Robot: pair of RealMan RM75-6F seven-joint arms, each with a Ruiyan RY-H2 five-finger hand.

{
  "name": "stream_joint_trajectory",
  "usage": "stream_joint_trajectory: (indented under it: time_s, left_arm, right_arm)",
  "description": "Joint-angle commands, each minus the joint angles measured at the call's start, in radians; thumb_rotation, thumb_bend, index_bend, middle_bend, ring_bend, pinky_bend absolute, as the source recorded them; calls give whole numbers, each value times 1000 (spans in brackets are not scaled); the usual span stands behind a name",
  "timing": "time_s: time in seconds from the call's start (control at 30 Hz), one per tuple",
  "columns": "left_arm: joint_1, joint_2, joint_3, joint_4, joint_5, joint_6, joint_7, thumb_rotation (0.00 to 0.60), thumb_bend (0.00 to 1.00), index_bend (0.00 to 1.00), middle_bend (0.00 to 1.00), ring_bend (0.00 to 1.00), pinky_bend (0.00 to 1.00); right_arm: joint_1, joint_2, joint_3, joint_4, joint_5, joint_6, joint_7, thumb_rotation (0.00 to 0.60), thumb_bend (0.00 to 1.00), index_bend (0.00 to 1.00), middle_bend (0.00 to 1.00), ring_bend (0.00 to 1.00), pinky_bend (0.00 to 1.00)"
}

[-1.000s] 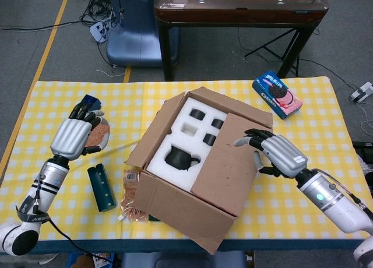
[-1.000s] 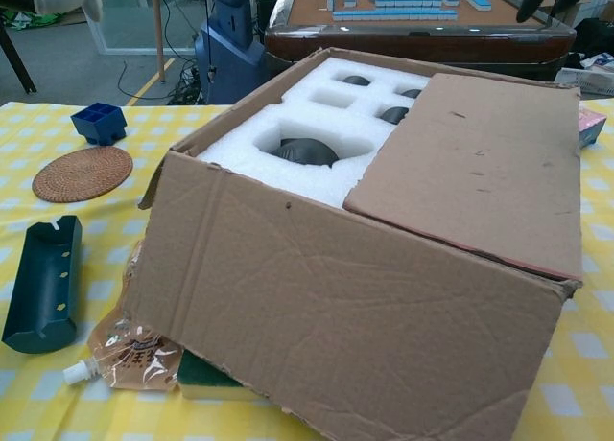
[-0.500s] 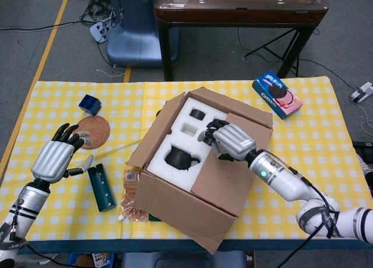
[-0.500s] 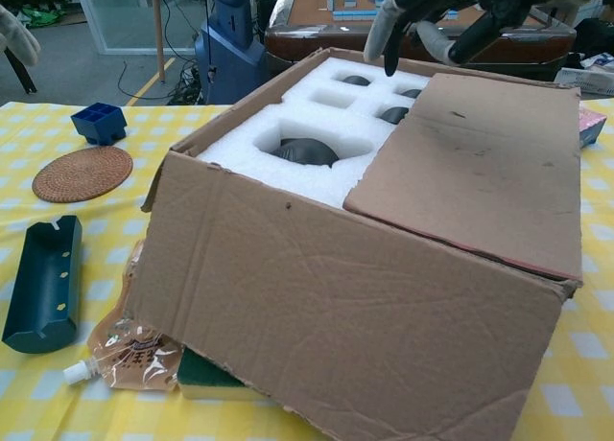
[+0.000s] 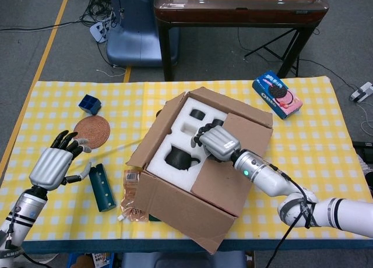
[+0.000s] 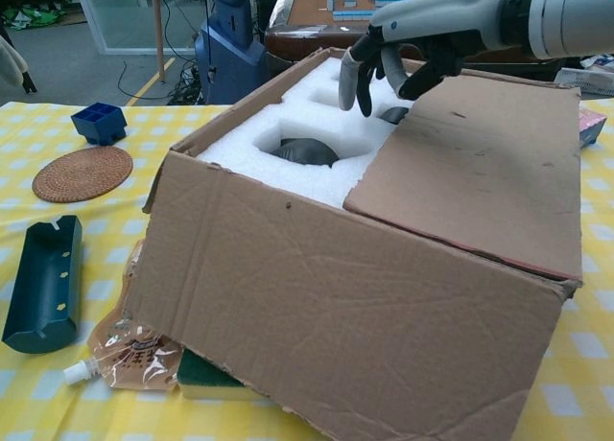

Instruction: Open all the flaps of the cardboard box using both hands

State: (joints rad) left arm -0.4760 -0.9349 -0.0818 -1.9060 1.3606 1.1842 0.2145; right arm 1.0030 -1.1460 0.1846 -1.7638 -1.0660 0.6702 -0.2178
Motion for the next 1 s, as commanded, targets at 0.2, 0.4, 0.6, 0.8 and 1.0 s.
stream_joint_trajectory:
  time_s: [0.2,0.4,0.6,0.8,1.0]
  left_arm:
    - [8,-22,-2,28,11,11,23,165,449,408,220,85,0]
    - [14,-32,-7,46,15,27,46,170,449,411,220,85,0]
    - [19,-42,-11,52,12,30,54,187,449,411,220,85,0]
    - [20,-45,-16,54,15,32,56,190,449,411,220,85,0]
    - [20,-52,-19,62,14,30,61,192,449,411,220,85,0]
  right_arm:
    - [-5,12,-26,-10,2,-1,-6,600,1000,356,416,202,157]
    - [-17,47,-34,-40,8,0,10,600,1000,379,449,214,157]
    - [-25,74,-52,-55,17,-5,8,600,1000,391,463,222,157]
    - [-20,76,-62,-54,20,-8,-7,600,1000,396,463,222,157]
    - [-15,54,-63,-34,20,-4,-11,600,1000,397,463,222,157]
